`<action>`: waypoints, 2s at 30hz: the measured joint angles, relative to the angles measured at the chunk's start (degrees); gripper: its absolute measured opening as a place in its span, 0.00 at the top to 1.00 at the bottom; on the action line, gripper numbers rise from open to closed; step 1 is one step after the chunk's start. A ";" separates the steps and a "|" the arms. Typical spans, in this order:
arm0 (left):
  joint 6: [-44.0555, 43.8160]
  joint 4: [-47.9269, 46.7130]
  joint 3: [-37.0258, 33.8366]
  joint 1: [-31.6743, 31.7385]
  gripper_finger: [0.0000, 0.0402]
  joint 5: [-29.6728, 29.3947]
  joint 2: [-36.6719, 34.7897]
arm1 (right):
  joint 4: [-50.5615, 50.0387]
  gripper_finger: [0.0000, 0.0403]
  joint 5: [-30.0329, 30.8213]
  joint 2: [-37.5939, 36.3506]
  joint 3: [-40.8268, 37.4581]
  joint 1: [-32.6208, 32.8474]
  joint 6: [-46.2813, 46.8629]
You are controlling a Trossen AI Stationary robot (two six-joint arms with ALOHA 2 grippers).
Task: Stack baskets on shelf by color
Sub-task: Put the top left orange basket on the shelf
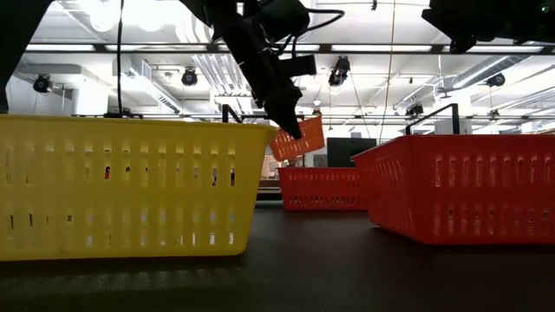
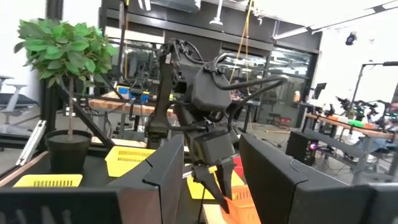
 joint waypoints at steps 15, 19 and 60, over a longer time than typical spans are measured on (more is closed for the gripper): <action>0.07 0.75 -0.73 0.09 1.00 0.20 0.75 | 0.02 0.63 0.08 -0.09 -0.01 -0.01 0.45; 0.24 0.47 -0.92 0.32 1.00 0.22 1.08 | 0.02 0.63 0.07 -0.09 0.00 -0.01 0.69; 3.50 -0.89 -0.73 -4.31 0.99 6.15 -3.68 | -0.35 0.63 0.07 -0.04 -0.01 -0.01 2.41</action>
